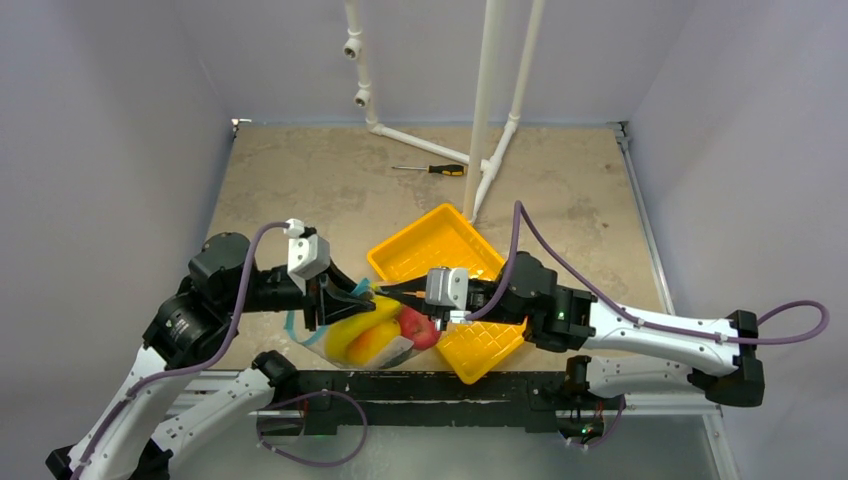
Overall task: Place the food in the zip-top bag and seal the zipper
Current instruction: Adjust the zipper food storage bag at the center of the board.
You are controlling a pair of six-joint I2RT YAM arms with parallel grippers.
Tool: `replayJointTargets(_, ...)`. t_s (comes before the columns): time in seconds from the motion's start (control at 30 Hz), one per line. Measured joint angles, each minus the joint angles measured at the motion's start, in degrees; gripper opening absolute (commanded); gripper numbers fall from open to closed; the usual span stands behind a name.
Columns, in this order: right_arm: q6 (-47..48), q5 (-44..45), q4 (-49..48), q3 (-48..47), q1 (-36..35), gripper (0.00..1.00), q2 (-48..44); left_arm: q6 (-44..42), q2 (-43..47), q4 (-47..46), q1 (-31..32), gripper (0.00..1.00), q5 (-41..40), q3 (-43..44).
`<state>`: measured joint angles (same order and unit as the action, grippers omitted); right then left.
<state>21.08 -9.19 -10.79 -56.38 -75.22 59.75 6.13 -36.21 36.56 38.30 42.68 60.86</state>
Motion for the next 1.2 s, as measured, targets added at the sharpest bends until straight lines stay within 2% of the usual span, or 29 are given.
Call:
replayJointTargets(0.2, -0.4, 1.3, 0.0, 0.0, 0.0, 0.0, -1.0, -1.4, 0.5, 2.5, 0.0, 0.27, 0.0, 1.7)
replayJointTargets(0.23, -0.4, 1.4, 0.0, 0.0, 0.0, 0.0, -1.1, -1.5, 0.5, 2.6, 0.0, 0.25, 0.0, 1.7)
replayJointTargets(0.33, -0.6, 1.9, 0.1, 0.2, 0.0, 0.0, -1.4, -1.9, 0.5, 3.4, 0.0, 0.0, 0.0, 1.7)
replayJointTargets(0.7, -0.9, 1.6, 0.4, 0.5, 0.0, 0.01, -1.7, -2.8, 0.7, 3.8, 0.0, 0.0, -0.9, 1.7)
replayJointTargets(0.77, -0.9, 1.1, 0.4, 0.5, 0.0, 0.06, -1.7, -2.8, 1.0, 3.8, 0.0, 0.0, -0.9, 1.7)
replayJointTargets(0.93, -1.1, 0.4, 0.2, 0.5, 0.0, 0.28, -1.7, -2.8, 1.6, 3.8, 0.0, 0.0, -0.9, 1.7)
replayJointTargets(1.0, -1.2, 0.1, -0.3, 0.6, 0.0, 0.33, -1.6, -2.7, 1.7, 3.8, 0.0, 0.0, -0.9, 1.8)
replayJointTargets(1.2, -1.2, -1.3, -2.1, 1.2, 0.0, 0.37, -0.8, -2.6, 1.9, 3.8, 0.0, 0.0, -0.8, 2.1)
